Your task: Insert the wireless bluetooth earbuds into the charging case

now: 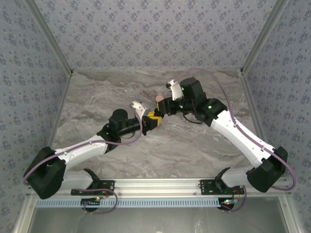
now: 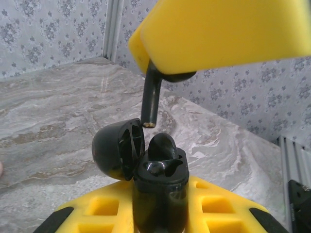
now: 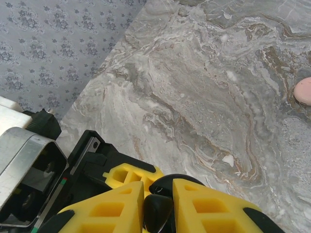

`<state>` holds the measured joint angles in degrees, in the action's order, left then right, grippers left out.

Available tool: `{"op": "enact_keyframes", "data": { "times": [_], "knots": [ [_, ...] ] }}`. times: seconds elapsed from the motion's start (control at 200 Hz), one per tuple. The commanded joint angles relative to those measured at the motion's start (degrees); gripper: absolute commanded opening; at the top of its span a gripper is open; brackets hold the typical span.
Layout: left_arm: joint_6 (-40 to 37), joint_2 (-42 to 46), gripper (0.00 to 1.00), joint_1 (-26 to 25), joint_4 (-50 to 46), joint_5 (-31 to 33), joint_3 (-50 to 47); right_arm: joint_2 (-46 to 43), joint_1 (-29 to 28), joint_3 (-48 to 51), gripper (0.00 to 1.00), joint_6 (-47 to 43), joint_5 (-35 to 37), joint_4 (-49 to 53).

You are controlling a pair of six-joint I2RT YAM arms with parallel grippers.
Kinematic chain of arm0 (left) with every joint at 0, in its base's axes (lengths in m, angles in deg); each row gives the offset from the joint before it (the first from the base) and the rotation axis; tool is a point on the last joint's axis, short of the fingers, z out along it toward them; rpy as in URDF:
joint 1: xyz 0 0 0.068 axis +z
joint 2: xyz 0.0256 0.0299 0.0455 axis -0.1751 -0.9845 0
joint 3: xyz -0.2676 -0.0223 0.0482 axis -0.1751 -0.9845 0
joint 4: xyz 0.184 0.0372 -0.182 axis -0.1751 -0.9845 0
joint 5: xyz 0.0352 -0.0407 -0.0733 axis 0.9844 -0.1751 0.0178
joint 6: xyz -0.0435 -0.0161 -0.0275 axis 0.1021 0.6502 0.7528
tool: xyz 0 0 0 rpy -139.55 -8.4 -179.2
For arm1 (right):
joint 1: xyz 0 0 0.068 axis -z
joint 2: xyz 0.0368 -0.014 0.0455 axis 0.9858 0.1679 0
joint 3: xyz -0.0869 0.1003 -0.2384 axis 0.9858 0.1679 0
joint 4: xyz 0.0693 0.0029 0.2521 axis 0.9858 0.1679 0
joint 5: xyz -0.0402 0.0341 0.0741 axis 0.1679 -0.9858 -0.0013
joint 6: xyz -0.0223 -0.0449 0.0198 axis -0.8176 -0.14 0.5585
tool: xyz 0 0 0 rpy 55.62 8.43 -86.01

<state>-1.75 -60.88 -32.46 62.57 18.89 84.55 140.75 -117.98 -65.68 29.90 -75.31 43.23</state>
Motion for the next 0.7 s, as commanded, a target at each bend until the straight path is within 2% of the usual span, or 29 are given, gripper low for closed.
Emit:
{"op": "enact_keyframes", "data": {
  "times": [0.0, 0.695],
  "knots": [
    [-4.77, 1.52, 0.22, -0.41, -1.98, 1.73, 1.28, -1.8, -0.22, -1.57, 0.23, -1.23, 0.3, 1.51],
    [-5.24, 1.54, 0.21, -0.4, 2.06, 2.15, 0.75, -0.63, -0.45, -0.65, 0.23, -1.11, -2.09, 1.59]
  ]
}}
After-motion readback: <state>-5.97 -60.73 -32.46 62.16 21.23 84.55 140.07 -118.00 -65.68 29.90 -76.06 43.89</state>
